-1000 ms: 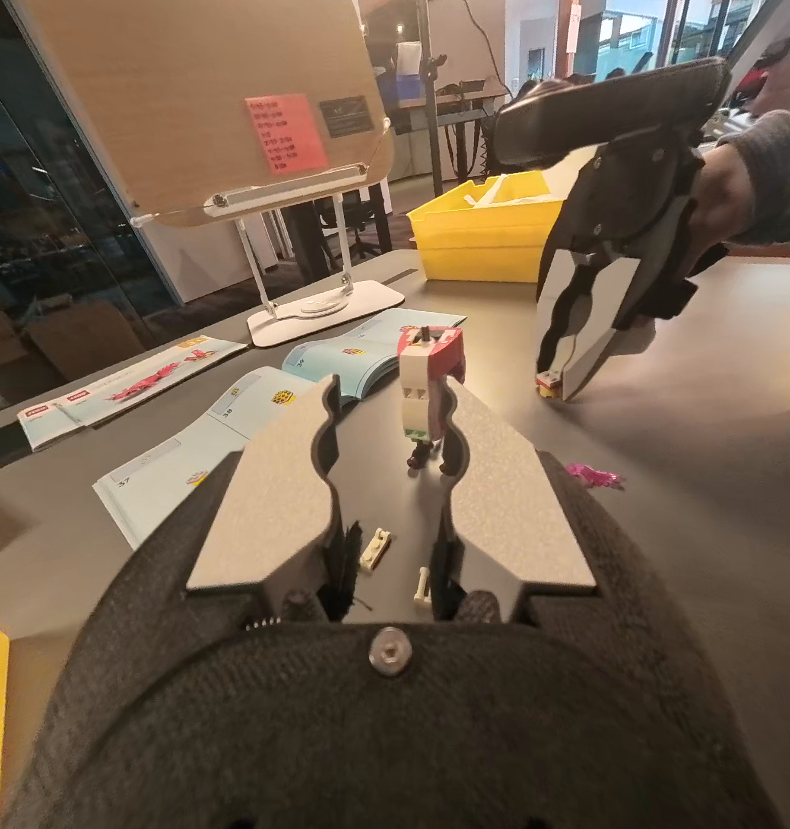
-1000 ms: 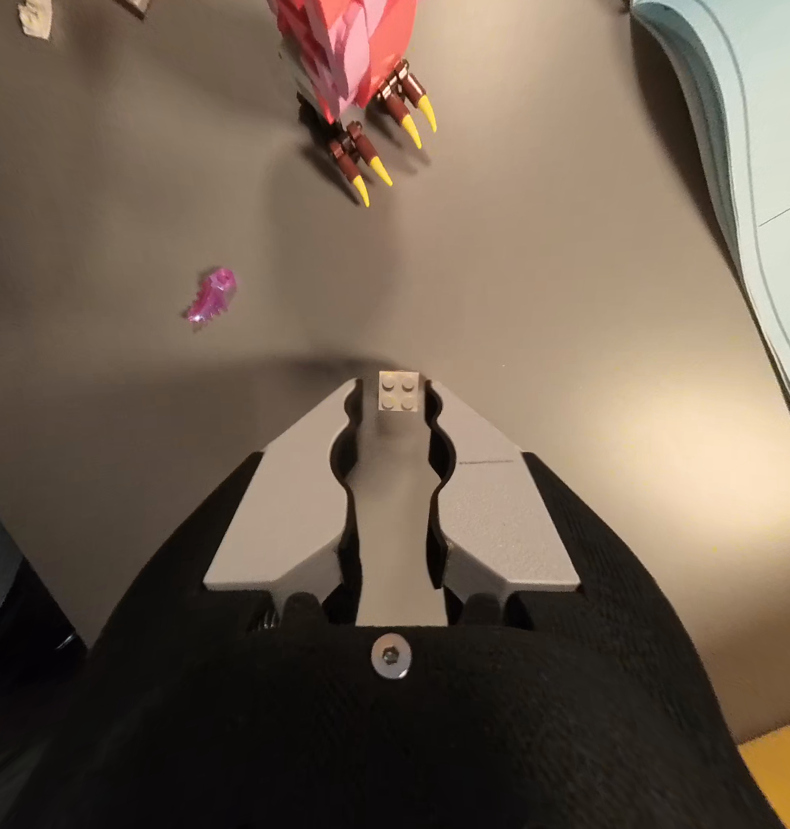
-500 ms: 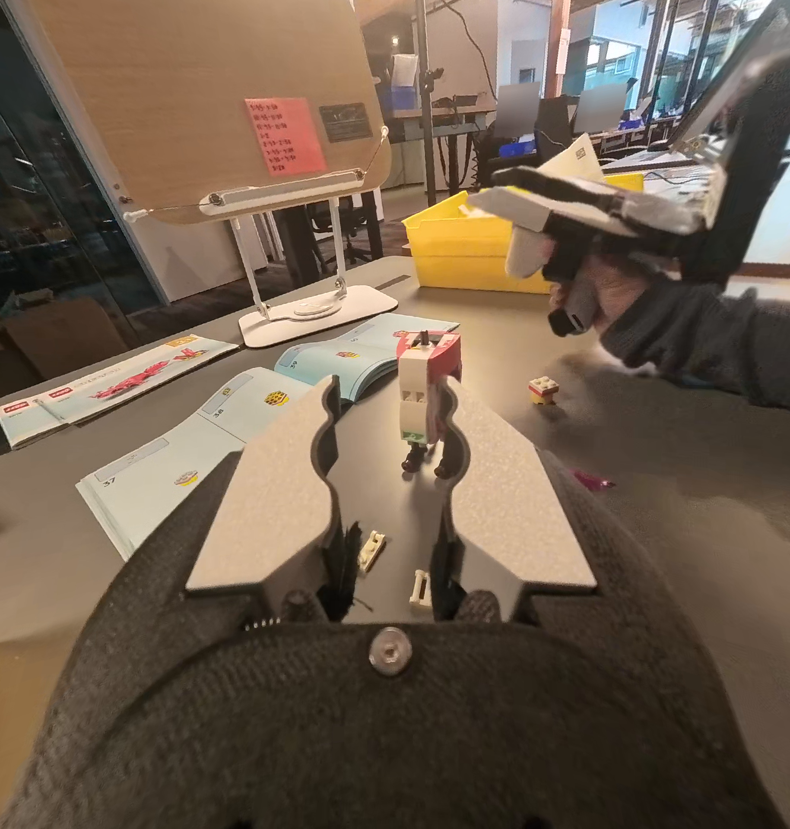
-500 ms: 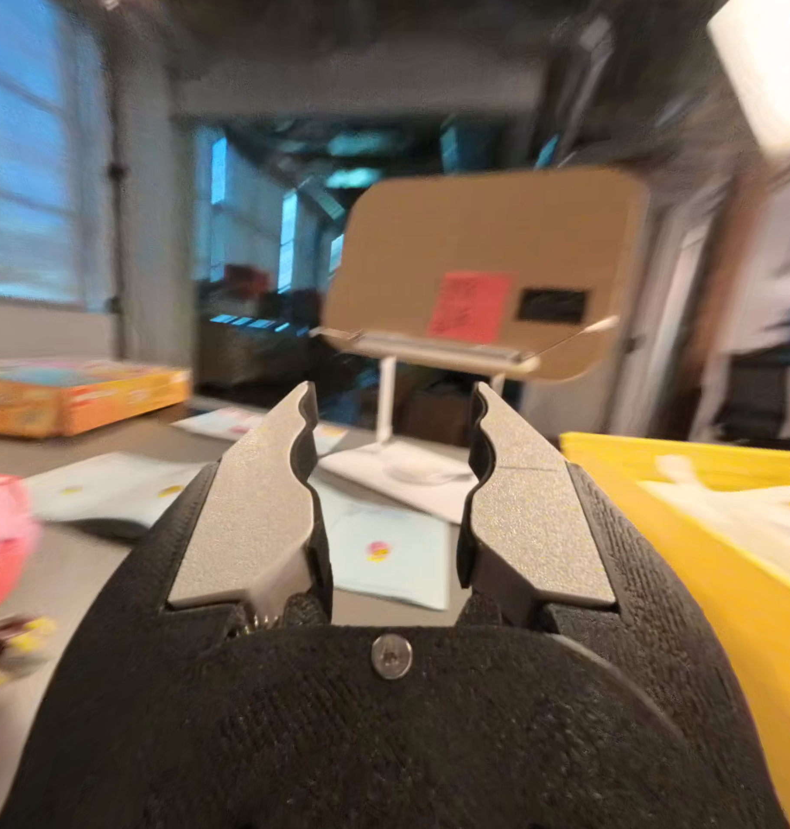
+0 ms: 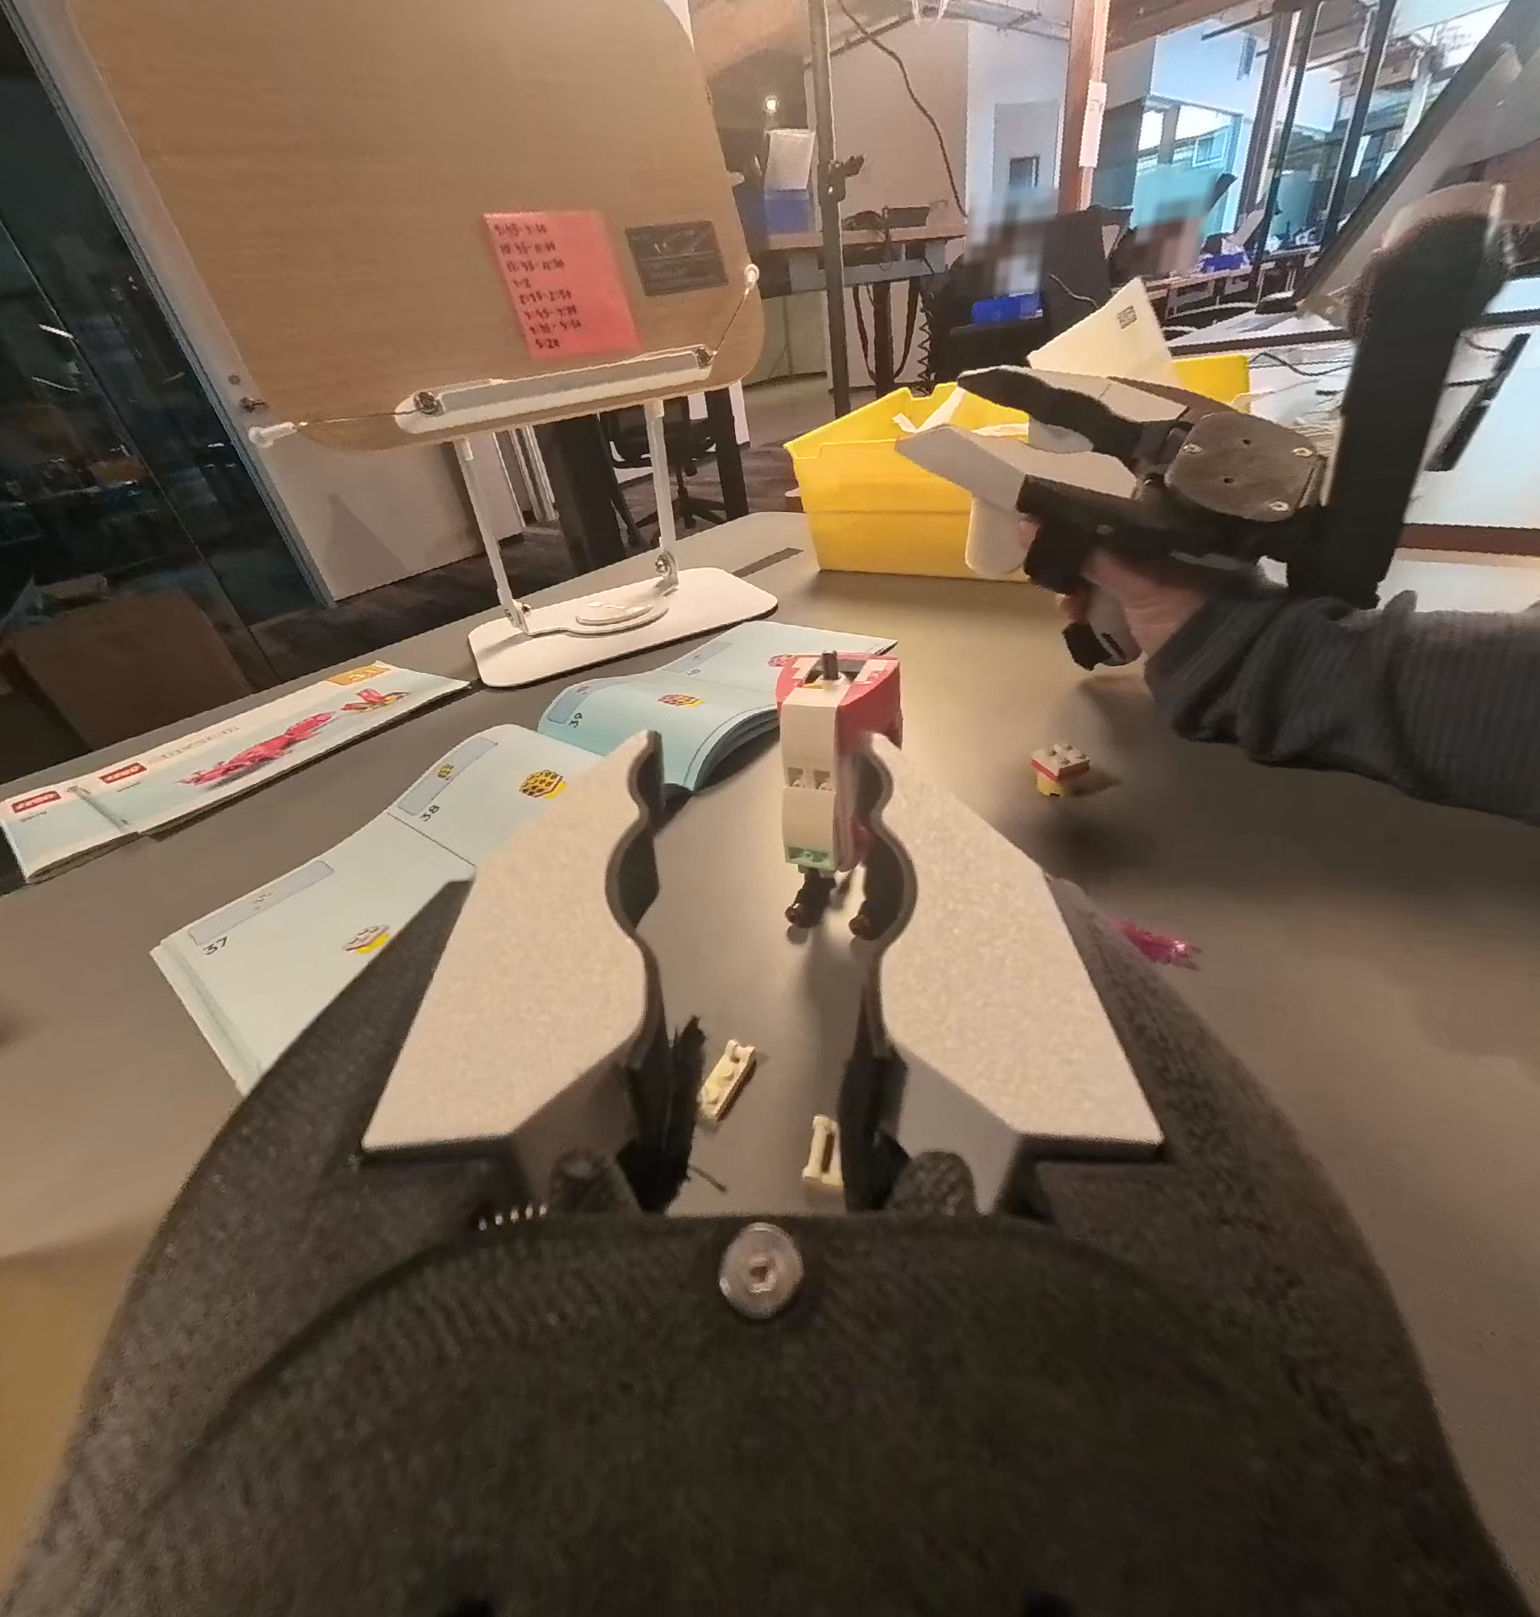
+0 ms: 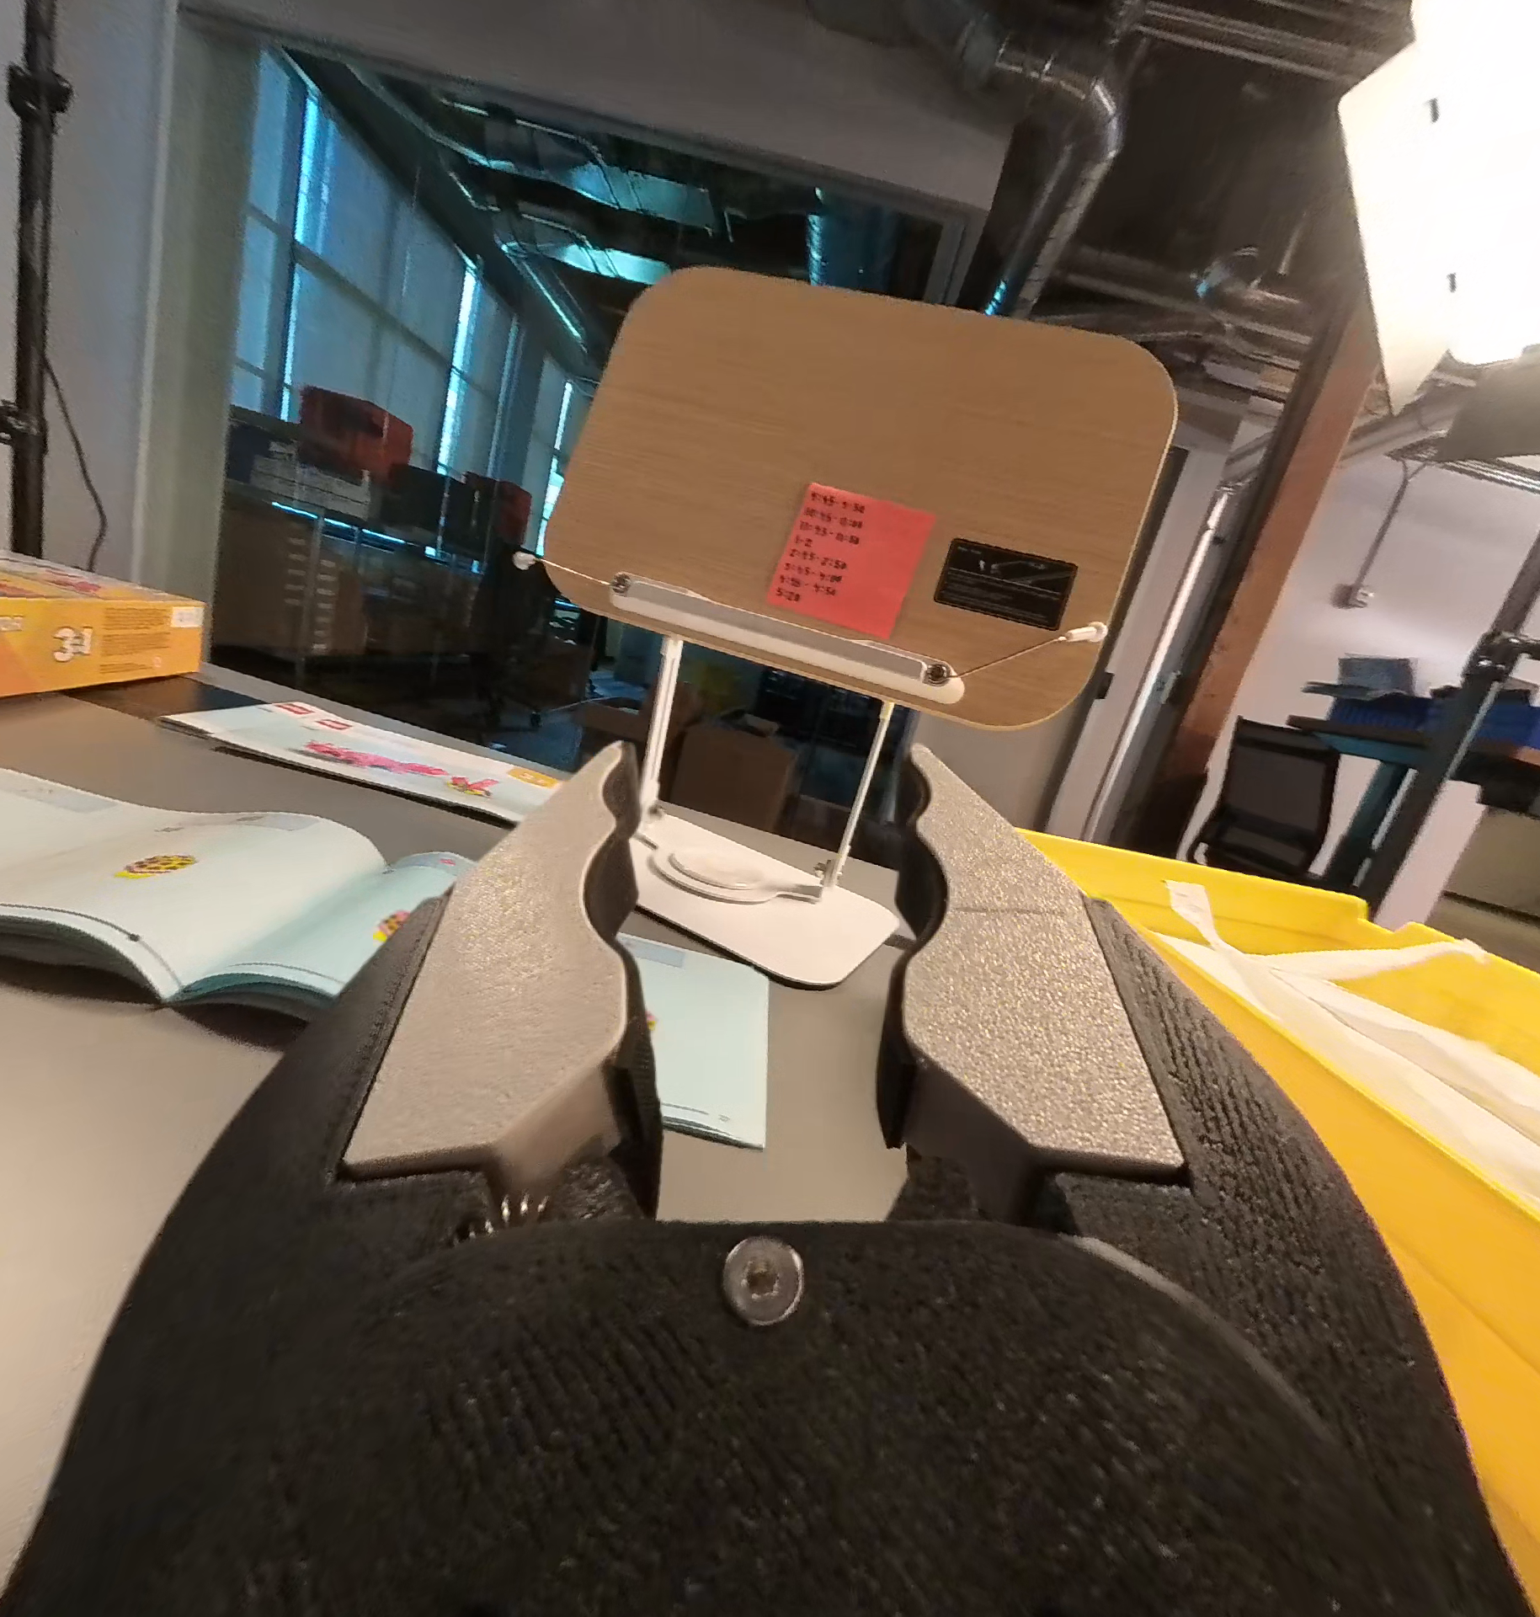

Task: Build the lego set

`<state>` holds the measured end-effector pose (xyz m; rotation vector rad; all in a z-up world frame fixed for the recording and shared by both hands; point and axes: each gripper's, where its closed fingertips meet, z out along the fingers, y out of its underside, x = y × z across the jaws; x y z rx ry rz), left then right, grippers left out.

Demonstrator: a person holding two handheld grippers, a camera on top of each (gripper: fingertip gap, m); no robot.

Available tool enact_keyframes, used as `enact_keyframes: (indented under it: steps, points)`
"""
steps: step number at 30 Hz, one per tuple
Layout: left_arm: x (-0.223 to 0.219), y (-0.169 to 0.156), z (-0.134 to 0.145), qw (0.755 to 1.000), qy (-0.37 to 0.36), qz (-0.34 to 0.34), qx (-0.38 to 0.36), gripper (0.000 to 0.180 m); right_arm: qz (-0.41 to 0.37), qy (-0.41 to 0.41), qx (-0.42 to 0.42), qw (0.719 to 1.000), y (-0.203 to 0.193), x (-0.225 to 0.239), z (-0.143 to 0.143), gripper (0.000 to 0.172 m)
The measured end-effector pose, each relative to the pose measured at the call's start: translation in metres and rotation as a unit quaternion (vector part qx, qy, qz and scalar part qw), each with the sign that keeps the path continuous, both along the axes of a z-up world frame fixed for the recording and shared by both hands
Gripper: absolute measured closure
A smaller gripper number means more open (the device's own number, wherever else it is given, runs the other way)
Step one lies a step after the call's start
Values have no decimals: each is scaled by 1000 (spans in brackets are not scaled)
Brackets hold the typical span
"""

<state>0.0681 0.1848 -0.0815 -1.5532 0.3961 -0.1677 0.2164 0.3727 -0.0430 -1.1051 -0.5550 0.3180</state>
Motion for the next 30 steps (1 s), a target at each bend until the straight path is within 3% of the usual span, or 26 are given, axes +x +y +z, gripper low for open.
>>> enact_keyframes:
  steps: [3, 10, 16, 30]
  points:
    - [1, 0, -1, 1000, 2, -4, -2, 138, -31, -1, 0, 1000, 9, 6, 0, 121]
    - [0, 1, -3, 1000, 7, -2, -2, 139, -54, -14, 10, 998, 14, 9, 1, 156]
    - [-3, 2, -2, 1000, -3, -1, -4, 139, -27, -49, 12, 998, 12, -9, -5, 164]
    - [-6, 4, -4, 1000, -27, -5, -13, 140, -24, -36, -8, 999, 16, -6, -10, 167]
